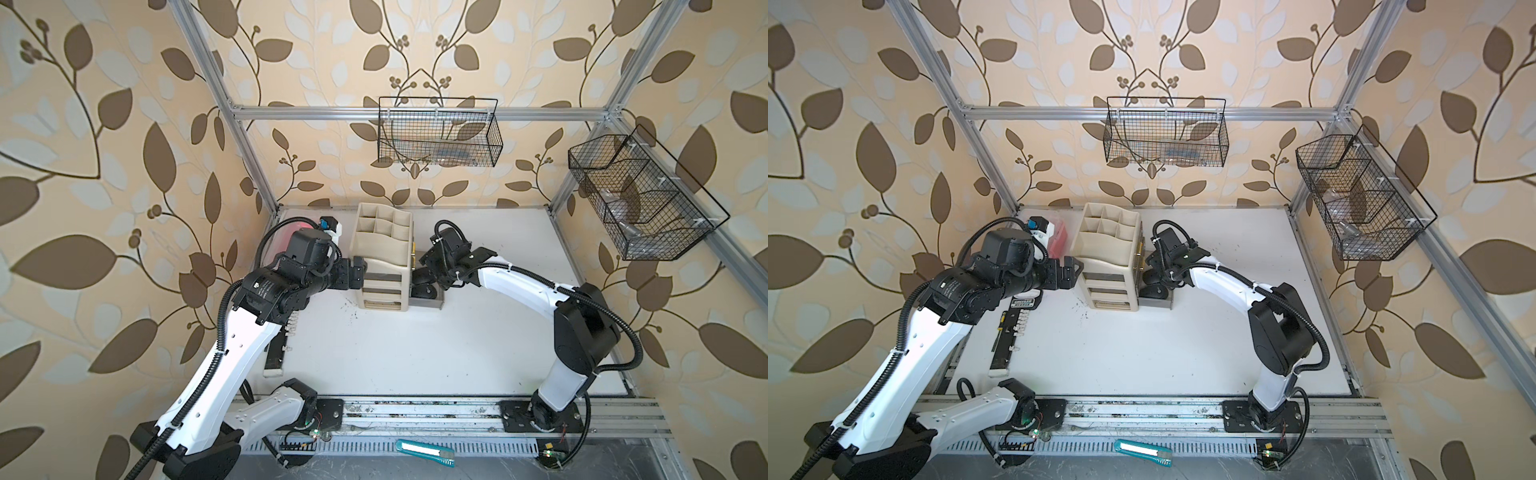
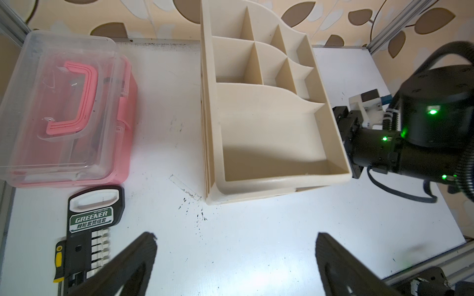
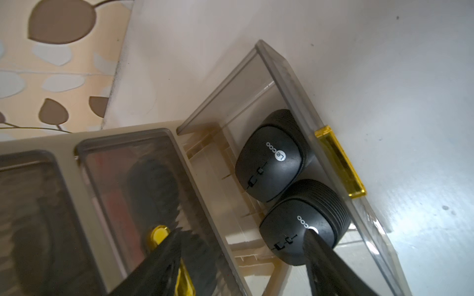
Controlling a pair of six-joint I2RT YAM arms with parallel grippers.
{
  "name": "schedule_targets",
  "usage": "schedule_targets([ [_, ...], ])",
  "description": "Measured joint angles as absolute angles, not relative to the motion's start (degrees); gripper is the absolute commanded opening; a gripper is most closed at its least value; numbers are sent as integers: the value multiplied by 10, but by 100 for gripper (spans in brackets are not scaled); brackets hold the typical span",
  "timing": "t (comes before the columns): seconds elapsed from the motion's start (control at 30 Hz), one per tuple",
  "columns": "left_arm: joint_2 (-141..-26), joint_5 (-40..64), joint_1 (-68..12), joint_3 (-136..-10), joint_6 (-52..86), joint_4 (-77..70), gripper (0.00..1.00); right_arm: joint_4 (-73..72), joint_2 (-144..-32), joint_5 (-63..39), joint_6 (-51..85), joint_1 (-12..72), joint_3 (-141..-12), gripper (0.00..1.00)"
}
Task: Take the mice out of the drawer
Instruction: Pick up the mouse from the drawer.
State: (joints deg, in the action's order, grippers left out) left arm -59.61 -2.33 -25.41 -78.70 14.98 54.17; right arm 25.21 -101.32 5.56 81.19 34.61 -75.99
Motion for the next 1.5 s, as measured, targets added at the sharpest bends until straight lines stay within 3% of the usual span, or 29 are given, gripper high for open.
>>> schedule_targets([
  [1.0,-576,-32,-254,-775,154,511,99,356,-1150,101,937,349,-887,81],
  [1.5,-576,-32,-254,-771,155,507,99,397,-1183,101,938,340,-939,74],
])
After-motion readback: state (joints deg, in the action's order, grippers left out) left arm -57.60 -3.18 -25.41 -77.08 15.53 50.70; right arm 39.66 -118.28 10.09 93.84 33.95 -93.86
